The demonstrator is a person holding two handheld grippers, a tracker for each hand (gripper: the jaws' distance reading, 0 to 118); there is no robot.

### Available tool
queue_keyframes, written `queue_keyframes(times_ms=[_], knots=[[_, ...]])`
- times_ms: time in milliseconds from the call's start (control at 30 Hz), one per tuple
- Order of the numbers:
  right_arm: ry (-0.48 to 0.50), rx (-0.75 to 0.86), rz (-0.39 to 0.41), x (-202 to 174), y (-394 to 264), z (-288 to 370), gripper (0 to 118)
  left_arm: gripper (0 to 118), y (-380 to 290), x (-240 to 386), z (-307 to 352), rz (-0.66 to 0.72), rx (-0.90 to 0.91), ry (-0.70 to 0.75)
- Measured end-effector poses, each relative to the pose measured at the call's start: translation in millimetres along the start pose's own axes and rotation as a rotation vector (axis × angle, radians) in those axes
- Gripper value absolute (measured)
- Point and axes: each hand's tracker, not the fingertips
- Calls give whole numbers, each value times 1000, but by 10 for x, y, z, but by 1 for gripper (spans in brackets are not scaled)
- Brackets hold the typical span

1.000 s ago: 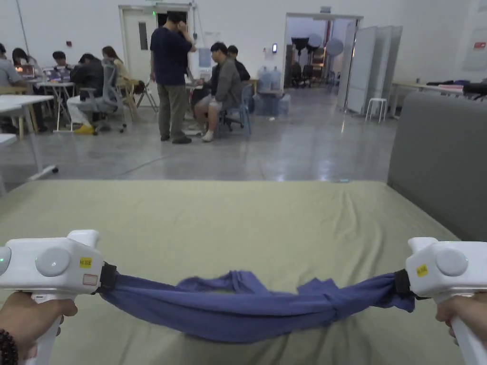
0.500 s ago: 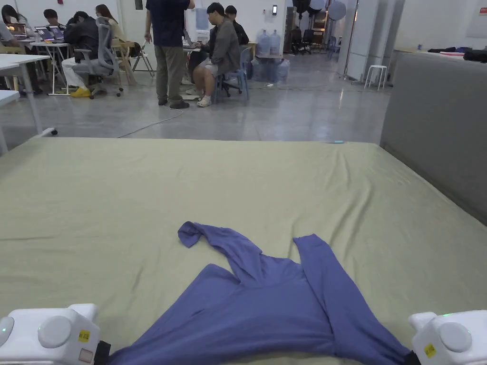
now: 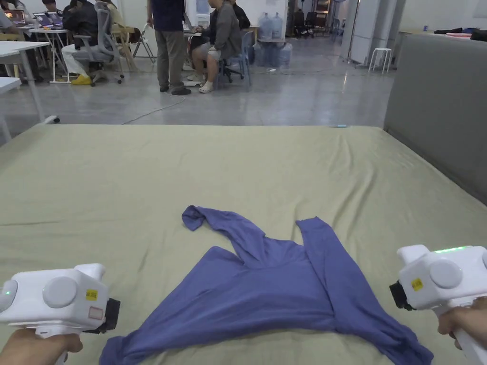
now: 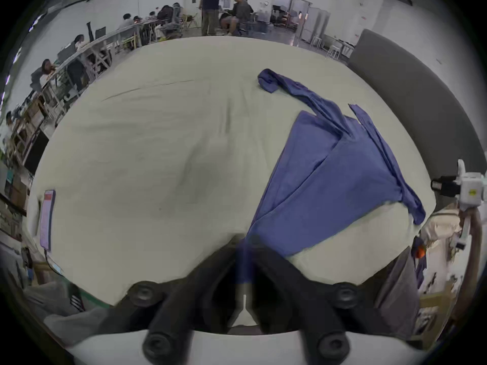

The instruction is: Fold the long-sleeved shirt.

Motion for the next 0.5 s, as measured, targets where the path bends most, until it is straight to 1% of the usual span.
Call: queue_keyframes(times_ms=[67,100,133,167,200,233,267,300,400,433,467,500], knots=[[56,-27,44,-157,2,-60,0,0,7,36,-6,-2,-13,9],[57,-14,50,-201,33,-50,0,0,-17,19,-30,10,-12,4],[66,-10,59,-257,32,-65,0,4,-33,0,-61,24,-16,11],[72,-14,65,-304,29,-86,0,31,-55,10,-74,22,-19,27],[78,-18,72,-355,28,-113,0,73,-82,-11,-116,19,-29,28],[80,-20,77,-346,69,-86,0,112,-114,-28,-182,20,-55,55],[80,-20,83,-373,72,-103,0,116,-145,-44,-242,23,-78,88],[80,-21,88,-405,72,-125,0,113,-157,-33,-255,28,-61,96],[80,-27,95,-415,118,-139,0,112,-175,-44,-371,54,-77,88],[81,-30,98,-439,129,-166,0,106,-85,-157,-519,69,-108,74],[83,-35,104,-464,148,-193,0,97,-52,-185,-587,71,-114,73],[88,-39,111,-457,198,-186,0,85,-16,-198,-653,68,-125,71]])
